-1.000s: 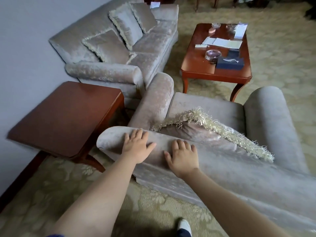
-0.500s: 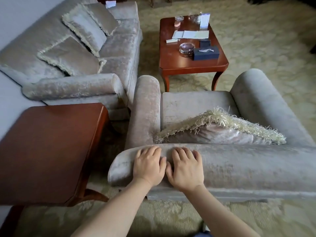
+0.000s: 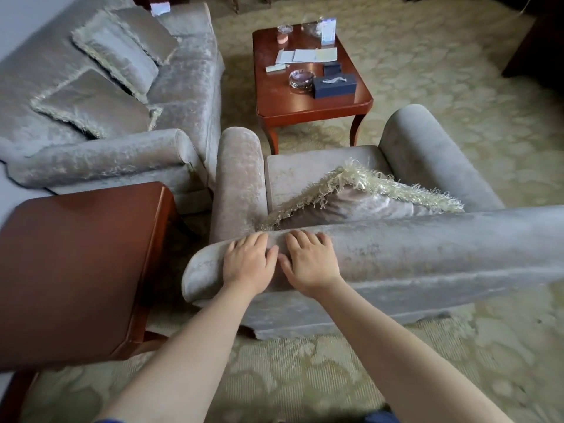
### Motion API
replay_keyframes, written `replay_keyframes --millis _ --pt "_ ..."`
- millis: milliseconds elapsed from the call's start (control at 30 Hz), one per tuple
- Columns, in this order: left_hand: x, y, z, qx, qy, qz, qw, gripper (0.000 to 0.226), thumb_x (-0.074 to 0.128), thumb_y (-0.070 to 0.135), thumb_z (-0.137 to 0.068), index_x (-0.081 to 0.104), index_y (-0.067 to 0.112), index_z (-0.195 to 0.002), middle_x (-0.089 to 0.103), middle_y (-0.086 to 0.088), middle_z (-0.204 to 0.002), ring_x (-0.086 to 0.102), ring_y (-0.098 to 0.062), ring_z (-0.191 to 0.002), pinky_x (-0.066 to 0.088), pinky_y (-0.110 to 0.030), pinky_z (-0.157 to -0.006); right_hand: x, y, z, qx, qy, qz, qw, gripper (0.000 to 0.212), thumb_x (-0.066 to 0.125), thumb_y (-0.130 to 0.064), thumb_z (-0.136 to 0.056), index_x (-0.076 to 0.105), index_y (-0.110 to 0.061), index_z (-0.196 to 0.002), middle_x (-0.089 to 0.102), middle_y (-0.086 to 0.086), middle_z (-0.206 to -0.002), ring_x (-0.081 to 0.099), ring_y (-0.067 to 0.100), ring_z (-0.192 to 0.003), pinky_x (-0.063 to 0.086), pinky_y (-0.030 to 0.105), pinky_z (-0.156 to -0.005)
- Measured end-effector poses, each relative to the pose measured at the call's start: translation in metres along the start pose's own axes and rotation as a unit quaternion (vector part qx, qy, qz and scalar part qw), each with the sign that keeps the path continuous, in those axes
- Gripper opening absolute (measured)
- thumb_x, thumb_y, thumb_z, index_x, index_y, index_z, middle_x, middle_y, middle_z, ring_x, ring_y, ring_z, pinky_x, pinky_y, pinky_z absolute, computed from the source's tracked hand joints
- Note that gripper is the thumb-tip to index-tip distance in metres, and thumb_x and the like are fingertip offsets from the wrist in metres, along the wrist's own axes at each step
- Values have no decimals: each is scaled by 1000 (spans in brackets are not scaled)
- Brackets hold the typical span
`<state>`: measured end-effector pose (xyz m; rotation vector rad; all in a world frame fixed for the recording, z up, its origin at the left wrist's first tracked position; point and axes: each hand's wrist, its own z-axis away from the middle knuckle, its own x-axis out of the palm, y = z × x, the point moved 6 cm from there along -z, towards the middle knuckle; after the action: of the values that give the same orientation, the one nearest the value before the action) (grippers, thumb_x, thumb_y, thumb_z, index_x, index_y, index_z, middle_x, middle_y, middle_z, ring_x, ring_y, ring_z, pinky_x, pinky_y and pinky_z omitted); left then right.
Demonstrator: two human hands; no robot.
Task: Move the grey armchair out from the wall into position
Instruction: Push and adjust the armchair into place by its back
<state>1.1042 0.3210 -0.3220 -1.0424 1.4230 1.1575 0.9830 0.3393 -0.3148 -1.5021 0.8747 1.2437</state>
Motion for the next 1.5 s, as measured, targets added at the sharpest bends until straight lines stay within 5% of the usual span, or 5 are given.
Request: replay_keyframes --millis 267,467,867,1133,1500 --pt "9 42 21 -283 -16 -17 959 60 24 43 -97 22 13 -149 18 -11 -156 5 -28 -144 1 -50 -115 -53 137 78 -41 -20 53 998 64 39 -43 -93 23 -12 -146 29 9 -151 28 25 -137 19 42 -113" --pt "42 226 -6 -340 9 66 938 65 30 55 -89 37 19 -143 19 -7 -156 -1 -29 -144 -24 -60 -100 -96 294 131 8 -50 142 989 63 39 -48 -92 26 -14 -143 32 10 -147 31 26 -134 27 40 -107" --pt "46 253 -20 -400 109 -12 910 42 49 43 -86 58 25 -122 45 4 -141 21 -24 -138 -2 -62 -107 -82 416 80 -98 -205 63 972 88 29 -80 -76 17 -28 -147 26 1 -151 29 25 -136 28 44 -108" --pt "42 265 -18 -440 -2 -111 891 57 30 45 -96 23 21 -147 10 -10 -157 5 -28 -143 3 -53 -113 -86 425 58 -228 -240 81 940 85 15 -79 -78 30 -23 -141 45 9 -132 49 31 -117 44 41 -87" --pt "70 403 -24 -744 123 133 643 85 22 68 -89 -7 16 -150 -12 -11 -157 8 -39 -140 16 -55 -109 -144 458 -32 -495 -165 212 826 41 31 -44 -97 58 -15 -109 61 3 -109 59 26 -98 36 30 -66"
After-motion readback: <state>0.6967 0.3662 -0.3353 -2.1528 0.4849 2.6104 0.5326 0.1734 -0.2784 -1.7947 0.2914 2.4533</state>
